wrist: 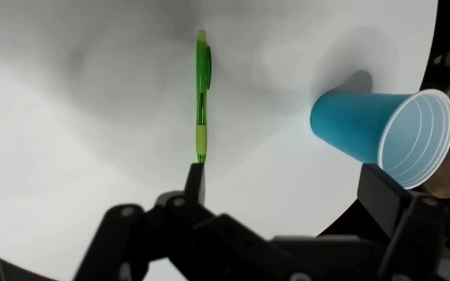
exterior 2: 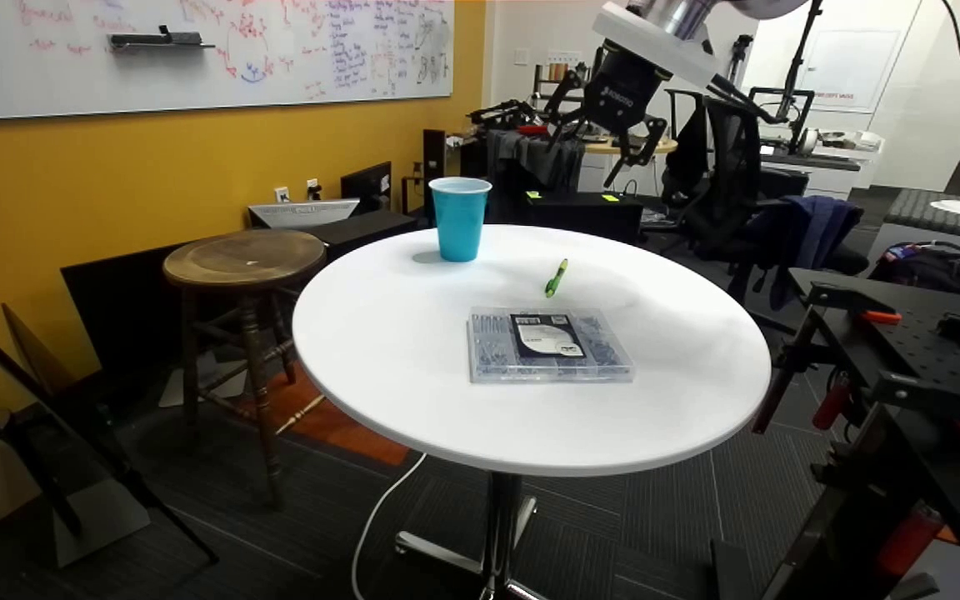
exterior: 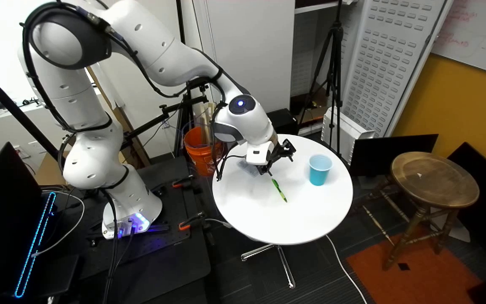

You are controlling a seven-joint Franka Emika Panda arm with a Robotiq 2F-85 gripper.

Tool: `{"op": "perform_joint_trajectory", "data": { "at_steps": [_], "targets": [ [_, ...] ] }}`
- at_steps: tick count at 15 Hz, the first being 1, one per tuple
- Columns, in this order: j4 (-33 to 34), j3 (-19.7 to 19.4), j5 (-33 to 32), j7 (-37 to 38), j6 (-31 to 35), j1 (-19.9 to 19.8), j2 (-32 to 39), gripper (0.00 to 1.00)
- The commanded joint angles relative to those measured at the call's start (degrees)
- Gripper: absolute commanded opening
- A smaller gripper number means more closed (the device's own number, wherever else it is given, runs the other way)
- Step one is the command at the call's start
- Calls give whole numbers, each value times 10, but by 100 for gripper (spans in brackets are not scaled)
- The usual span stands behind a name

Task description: Put the pen in the cup

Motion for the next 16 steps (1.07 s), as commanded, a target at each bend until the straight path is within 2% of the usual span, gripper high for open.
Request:
{"op": "perform_joint_trajectory", "data": {
  "at_steps": [1,2,3,6,12,16],
  "targets": [
    [62,-5,11,-5,-33,-24,70,100],
    [76,-11,2,3,-42,-27,89,100],
    [86,-37,1,10,-50,-7,105,100],
    [105,-60,-19,21,-74,7,137,100],
    [108,-90,-76,34,-47,58,149,100],
    [112,-111,-122,69,-60,86,153,100]
  ]
}}
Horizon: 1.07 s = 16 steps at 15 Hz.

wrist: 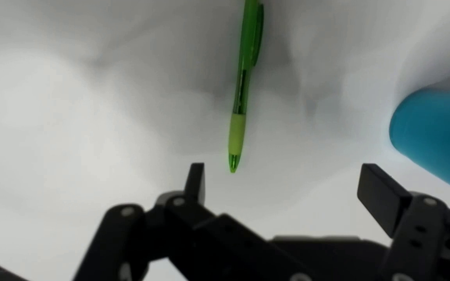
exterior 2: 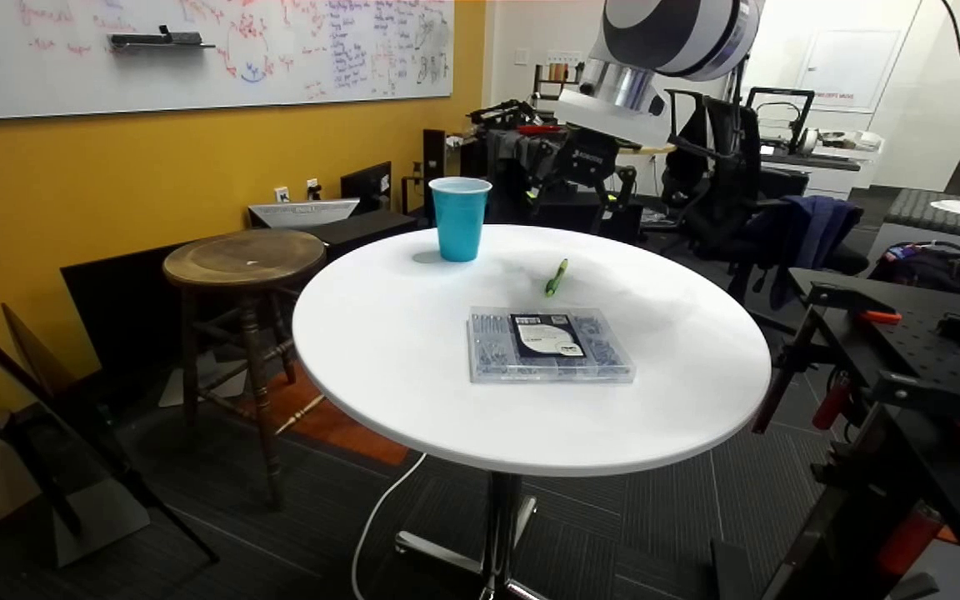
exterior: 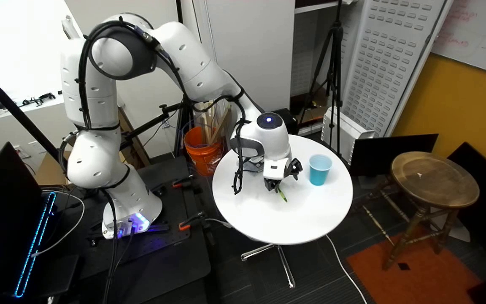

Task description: Put the pen in the cup

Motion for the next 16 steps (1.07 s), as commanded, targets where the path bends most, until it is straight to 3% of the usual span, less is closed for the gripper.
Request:
{"op": "perform_joint_trajectory", "data": {
  "at_steps": [1,15,16],
  "targets": [
    [9,-18,-30,33,-7,22,8,100],
    [22,26,14,12,-1,-7,53,100],
    [8,12,-2,13,-1,4,44,100]
  ]
}}
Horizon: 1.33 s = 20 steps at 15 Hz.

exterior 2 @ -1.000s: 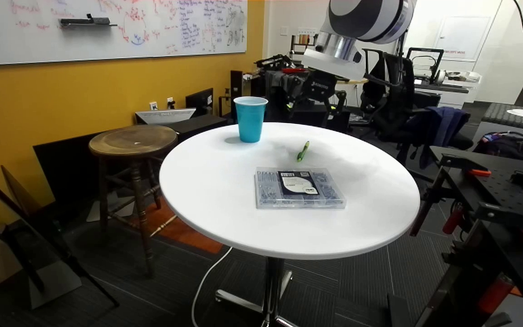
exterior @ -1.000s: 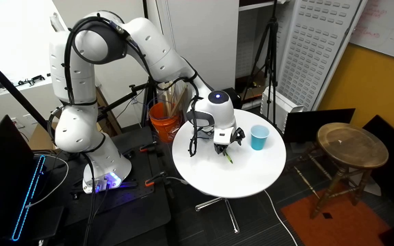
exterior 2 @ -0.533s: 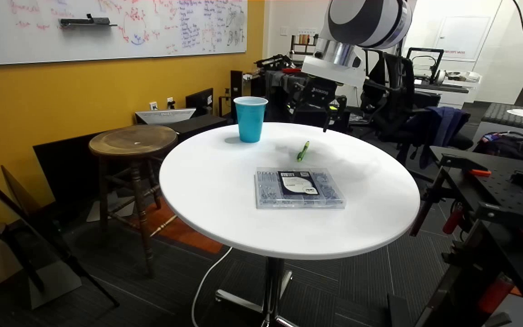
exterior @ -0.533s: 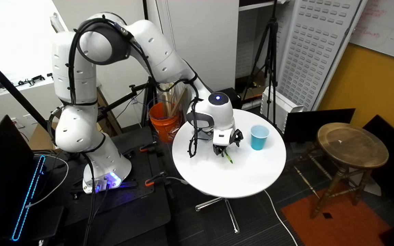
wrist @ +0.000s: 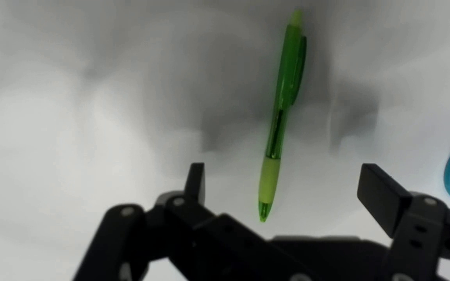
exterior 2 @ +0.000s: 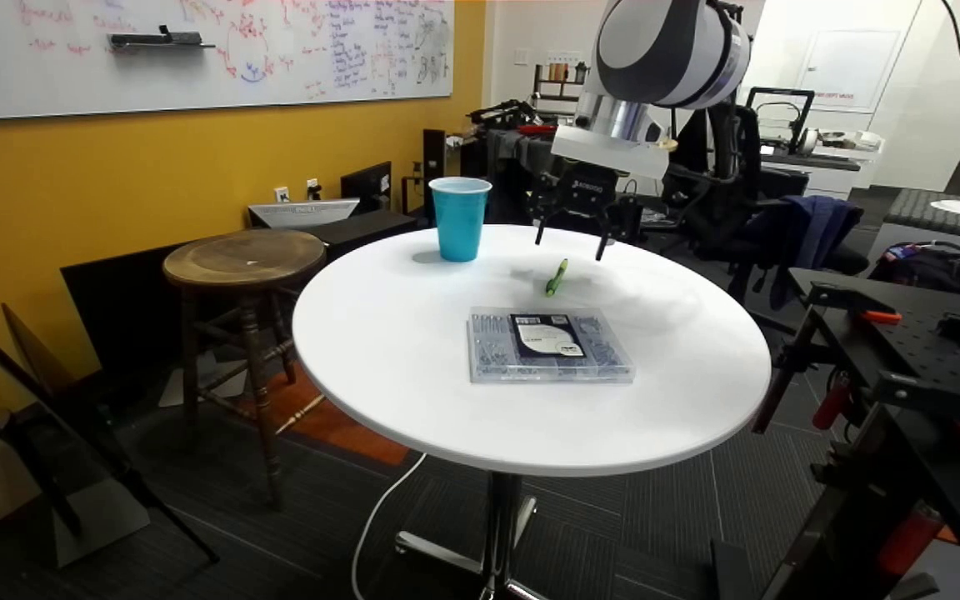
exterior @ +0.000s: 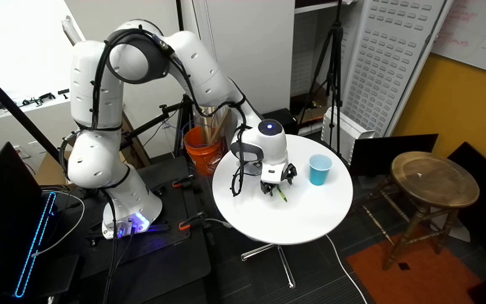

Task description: Put the pen in the cup

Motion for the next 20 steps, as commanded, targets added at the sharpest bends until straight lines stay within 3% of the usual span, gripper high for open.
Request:
{"op": "perform_joint_trajectory", "data": {
  "at_steps": [1,20],
  "targets": [
    [3,4,-2,3,-1,-3,2,100],
    [49,-10,-10,26,-27,12,54,100]
  ]
}}
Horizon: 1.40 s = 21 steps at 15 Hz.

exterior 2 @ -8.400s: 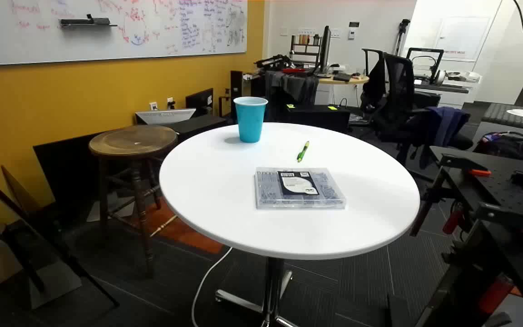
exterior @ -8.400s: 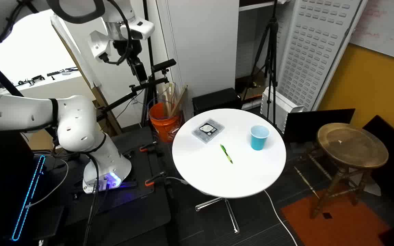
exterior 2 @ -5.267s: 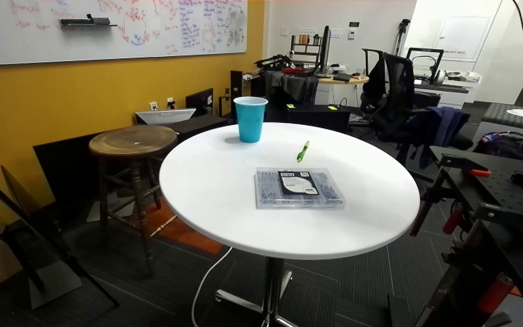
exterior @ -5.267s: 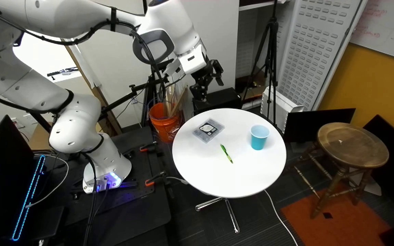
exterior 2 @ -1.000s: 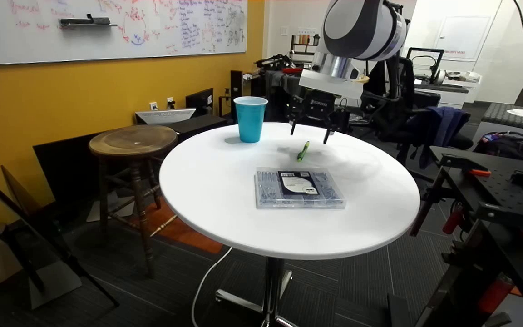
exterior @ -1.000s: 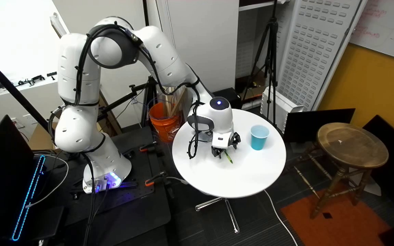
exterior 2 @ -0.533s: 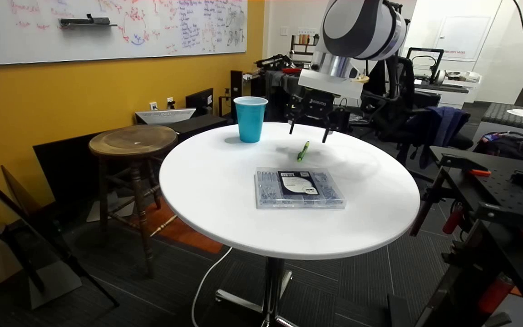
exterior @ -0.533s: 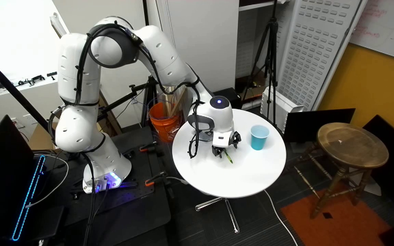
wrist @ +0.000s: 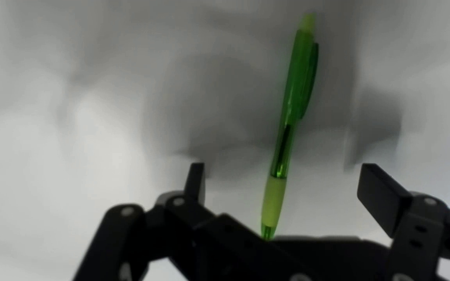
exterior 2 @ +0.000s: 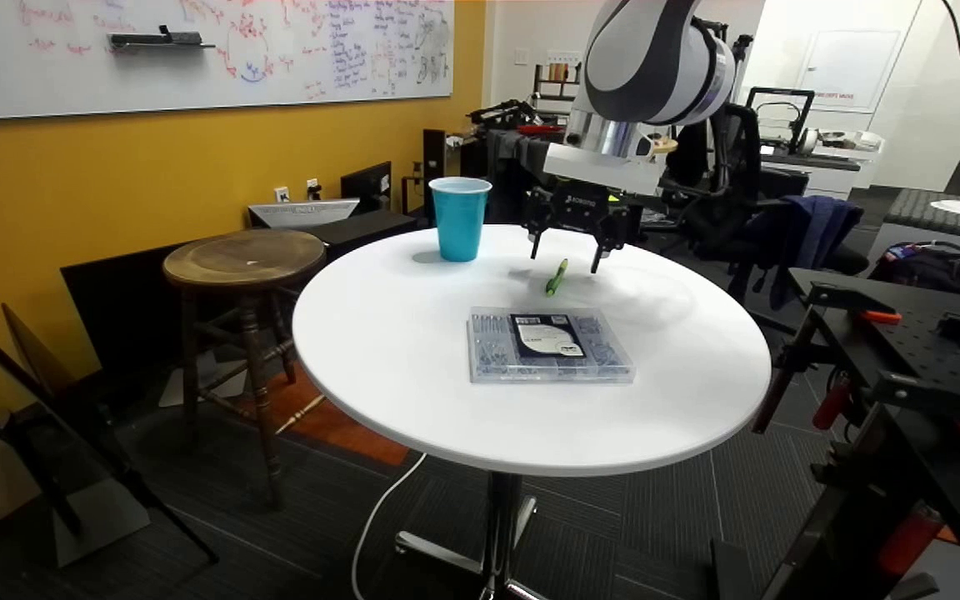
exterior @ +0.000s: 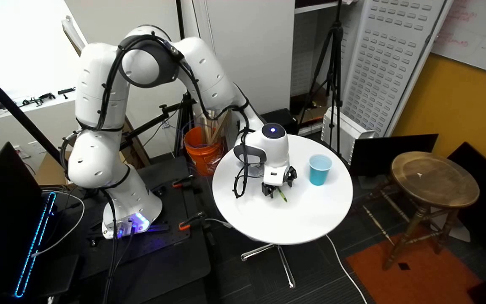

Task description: Put the pen in the cup

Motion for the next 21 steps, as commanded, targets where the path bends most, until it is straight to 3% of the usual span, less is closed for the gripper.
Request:
{"op": "perform_joint_trajectory", "data": {
  "at_steps": [1,2,4,12,14,21],
  "targets": [
    [26,-9,-7,26,-23,6,21,100],
    [28,-9,-6,28,-21,6,24,75],
    [32,-8,-5,31,-20,4,28,68],
    [40,-10,-6,33,-18,6,27,6],
    [40,-11,-7,34,-16,7,27,0],
    [-2,-28,-7,51,25,25,-15,3]
  ]
}}
